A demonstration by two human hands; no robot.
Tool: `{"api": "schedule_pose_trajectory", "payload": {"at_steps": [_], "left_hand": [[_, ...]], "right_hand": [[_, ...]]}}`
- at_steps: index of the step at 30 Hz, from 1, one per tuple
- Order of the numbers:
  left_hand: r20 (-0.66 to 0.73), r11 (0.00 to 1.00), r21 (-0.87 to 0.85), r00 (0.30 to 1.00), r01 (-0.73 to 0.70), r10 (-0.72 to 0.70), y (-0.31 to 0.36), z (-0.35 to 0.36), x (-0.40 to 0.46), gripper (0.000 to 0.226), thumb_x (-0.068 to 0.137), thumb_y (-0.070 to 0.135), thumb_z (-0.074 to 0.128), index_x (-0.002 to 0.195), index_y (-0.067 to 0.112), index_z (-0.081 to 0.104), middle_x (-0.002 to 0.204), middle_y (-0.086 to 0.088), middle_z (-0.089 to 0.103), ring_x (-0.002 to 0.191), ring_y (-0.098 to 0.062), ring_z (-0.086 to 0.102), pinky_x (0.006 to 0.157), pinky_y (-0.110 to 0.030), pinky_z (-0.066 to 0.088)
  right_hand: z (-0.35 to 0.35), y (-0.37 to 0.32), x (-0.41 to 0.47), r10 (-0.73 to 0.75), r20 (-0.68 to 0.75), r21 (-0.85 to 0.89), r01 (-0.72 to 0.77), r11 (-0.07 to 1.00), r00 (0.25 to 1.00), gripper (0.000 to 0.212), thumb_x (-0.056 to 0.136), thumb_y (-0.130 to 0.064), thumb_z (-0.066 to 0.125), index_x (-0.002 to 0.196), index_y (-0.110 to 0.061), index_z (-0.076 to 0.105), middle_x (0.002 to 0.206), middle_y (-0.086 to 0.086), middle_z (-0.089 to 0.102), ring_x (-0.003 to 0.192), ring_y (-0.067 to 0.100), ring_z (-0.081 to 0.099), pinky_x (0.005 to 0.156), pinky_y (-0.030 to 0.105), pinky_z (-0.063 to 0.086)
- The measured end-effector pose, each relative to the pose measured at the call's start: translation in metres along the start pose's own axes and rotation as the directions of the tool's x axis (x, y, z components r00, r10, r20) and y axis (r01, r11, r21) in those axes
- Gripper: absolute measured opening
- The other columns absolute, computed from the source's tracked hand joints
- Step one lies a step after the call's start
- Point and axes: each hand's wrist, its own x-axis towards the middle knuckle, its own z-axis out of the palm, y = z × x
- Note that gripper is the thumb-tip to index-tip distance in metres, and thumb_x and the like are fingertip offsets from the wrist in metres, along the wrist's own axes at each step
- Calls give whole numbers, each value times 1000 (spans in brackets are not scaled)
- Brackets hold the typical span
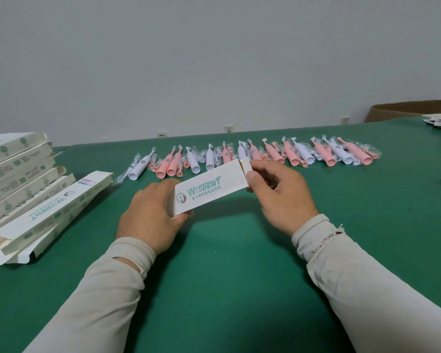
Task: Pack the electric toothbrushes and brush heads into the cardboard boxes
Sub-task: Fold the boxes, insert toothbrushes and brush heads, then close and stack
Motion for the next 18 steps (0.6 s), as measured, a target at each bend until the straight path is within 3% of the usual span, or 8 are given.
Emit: {"api": "schedule_pose_trajectory", "payload": {"at_steps": [3, 6, 8, 12, 18], "left_hand": [[-9, 1000, 1, 1000, -13, 13, 1, -1, 0, 55, 82, 46, 73, 130, 39, 46, 119, 9, 55, 110, -21, 48, 86, -47, 50], [-19, 999, 11, 999, -31, 31, 2, -2, -1, 57, 82, 46, 73, 133, 39, 46, 123, 9, 56, 113, -21, 48, 87, -47, 50], [-26, 999, 17, 999, -36, 37, 2, -3, -1, 58, 82, 46, 73, 134, 39, 47, 126, 9, 56, 115, -21, 47, 88, -48, 50], [-42, 998, 48, 998, -39, 41, 3, -5, -1, 59, 83, 46, 72, 135, 38, 46, 128, 8, 56, 118, -22, 46, 87, -50, 51], [-57, 998, 63, 998, -31, 35, 3, -5, -1, 61, 83, 44, 72, 138, 38, 45, 128, 6, 55, 119, -23, 45, 84, -47, 50]], "right_hand": [[0, 2, 2, 32, -22, 27, -31, 999, 999, 24, 93, -29, 63, 115, -25, 72, 102, -10, 74, 94, 17, 71, 87, 36, 58], [1, 3, 4, 73, -52, 97, -68, 993, 996, 7, 93, -23, 66, 98, -27, 68, 88, -3, 74, 81, 18, 73, 68, 26, 53], [2, 3, 4, 95, -68, 119, -87, 989, 993, 7, 92, -22, 67, 90, -28, 64, 79, -3, 73, 74, 15, 73, 63, 23, 50], [2, 0, 3, 93, -77, 127, -82, 988, 993, 11, 91, -19, 69, 84, -26, 66, 75, -7, 72, 71, 15, 73, 63, 23, 50], [3, -4, 0, 57, -61, 127, -49, 991, 997, 17, 92, -16, 66, 84, -30, 72, 82, -10, 74, 79, 17, 72, 74, 36, 59]]}}
